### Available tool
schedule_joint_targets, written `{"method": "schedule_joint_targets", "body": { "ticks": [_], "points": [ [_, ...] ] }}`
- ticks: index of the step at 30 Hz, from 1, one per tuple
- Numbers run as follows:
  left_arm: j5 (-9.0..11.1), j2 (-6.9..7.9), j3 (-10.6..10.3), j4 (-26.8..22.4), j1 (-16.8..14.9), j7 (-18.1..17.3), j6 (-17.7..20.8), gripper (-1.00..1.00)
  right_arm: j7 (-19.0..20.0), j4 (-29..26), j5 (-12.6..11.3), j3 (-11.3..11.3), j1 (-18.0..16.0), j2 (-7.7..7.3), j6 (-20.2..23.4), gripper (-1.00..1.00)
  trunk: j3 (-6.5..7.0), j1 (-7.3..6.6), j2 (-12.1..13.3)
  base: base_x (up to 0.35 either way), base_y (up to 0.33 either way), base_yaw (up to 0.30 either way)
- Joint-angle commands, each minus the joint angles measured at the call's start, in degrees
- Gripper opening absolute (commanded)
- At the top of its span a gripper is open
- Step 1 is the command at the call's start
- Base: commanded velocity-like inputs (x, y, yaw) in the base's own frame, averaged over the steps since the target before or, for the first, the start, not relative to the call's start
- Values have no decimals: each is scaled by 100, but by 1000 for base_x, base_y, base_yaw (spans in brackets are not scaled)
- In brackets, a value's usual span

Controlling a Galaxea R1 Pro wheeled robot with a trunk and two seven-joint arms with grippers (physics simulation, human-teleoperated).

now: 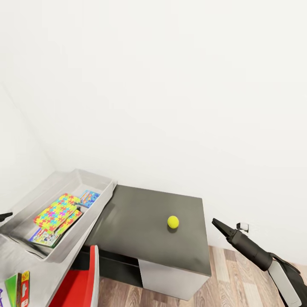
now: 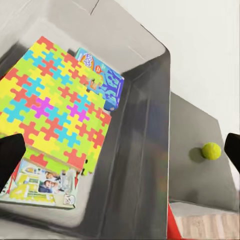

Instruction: Put all the toys in the child's room - the three board games (two on the bed and one on the table), the two jigsaw puzzles on the table, and the tennis ball on the table - inside the toy box on the table in the child's room.

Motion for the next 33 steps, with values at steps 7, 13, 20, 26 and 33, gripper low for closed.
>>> {"method": "schedule_joint_targets", "body": {
  "ticks": [7,13,20,26,33],
  "points": [
    [876,-89,77,370,670,-48,52,100,3,1,-34,-2,-5,-4,45,100,55,4,-11,0,0,0],
    [1555,-105,27,228,912,-48,112,100,3,1,-28,-17,-2,-5,45,100,111,4,-11,0,0,0],
    [1828,-123,-1,118,983,-48,127,100,8,1,-29,-51,-3,-5,45,100,177,4,-11,-25,0,0],
    [1882,-125,-7,94,997,-48,114,100,8,1,-26,-60,0,-4,45,100,233,4,-11,-110,0,0],
    [1890,-126,-8,87,1001,-48,98,100,4,1,-25,-63,3,2,45,100,299,4,-11,-40,0,0]
  ]
}}
